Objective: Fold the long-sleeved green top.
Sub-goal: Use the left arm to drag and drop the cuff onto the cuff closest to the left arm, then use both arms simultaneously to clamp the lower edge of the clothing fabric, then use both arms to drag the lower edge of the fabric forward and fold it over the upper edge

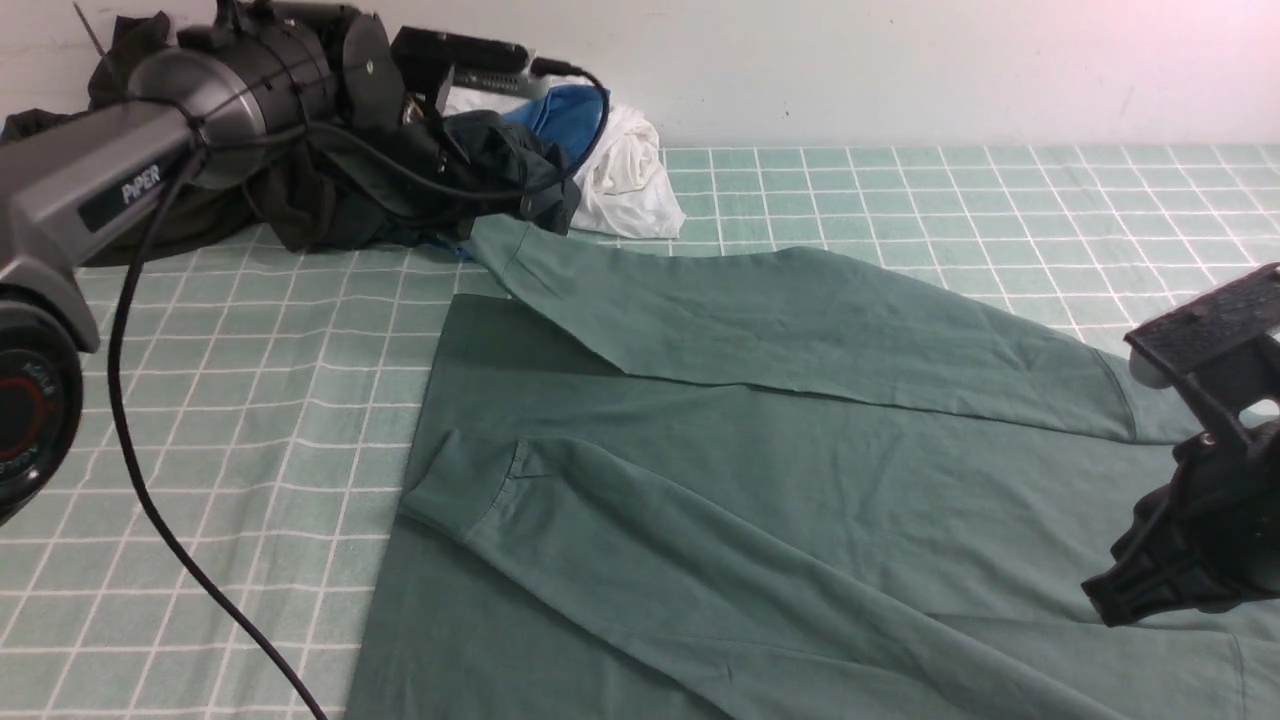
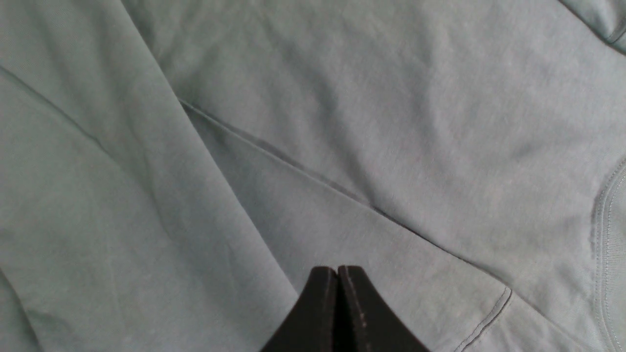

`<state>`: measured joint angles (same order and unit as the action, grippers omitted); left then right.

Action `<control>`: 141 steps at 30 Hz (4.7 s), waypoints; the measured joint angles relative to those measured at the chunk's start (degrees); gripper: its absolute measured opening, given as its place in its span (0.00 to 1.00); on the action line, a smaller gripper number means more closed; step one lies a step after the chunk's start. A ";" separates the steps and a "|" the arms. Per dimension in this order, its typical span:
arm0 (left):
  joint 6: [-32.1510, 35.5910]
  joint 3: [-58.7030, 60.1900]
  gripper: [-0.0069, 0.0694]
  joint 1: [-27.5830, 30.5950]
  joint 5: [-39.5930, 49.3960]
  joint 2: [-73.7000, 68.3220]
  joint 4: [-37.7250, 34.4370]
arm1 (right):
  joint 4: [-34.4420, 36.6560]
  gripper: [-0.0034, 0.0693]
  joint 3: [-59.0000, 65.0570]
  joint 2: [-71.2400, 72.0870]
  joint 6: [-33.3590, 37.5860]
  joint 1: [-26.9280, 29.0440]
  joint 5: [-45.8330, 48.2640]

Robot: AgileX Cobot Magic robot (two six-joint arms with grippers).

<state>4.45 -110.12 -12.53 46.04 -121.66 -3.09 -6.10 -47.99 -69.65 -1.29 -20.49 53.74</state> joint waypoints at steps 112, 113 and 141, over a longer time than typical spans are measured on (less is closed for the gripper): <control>2.59 70.20 0.10 -31.17 13.36 46.95 13.73 | -11.09 0.07 8.54 -8.03 30.21 -13.59 2.21; 2.17 69.06 0.10 -30.15 13.80 46.95 14.28 | -11.65 0.07 7.12 -8.03 30.21 -12.92 2.86; 10.22 -3.03 0.25 -0.66 5.97 -8.62 17.53 | 5.79 0.26 -47.25 -51.84 36.22 12.75 -11.06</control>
<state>14.67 -113.15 -13.18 52.01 -130.28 14.44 -0.31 -95.24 -121.50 34.93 -7.74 42.68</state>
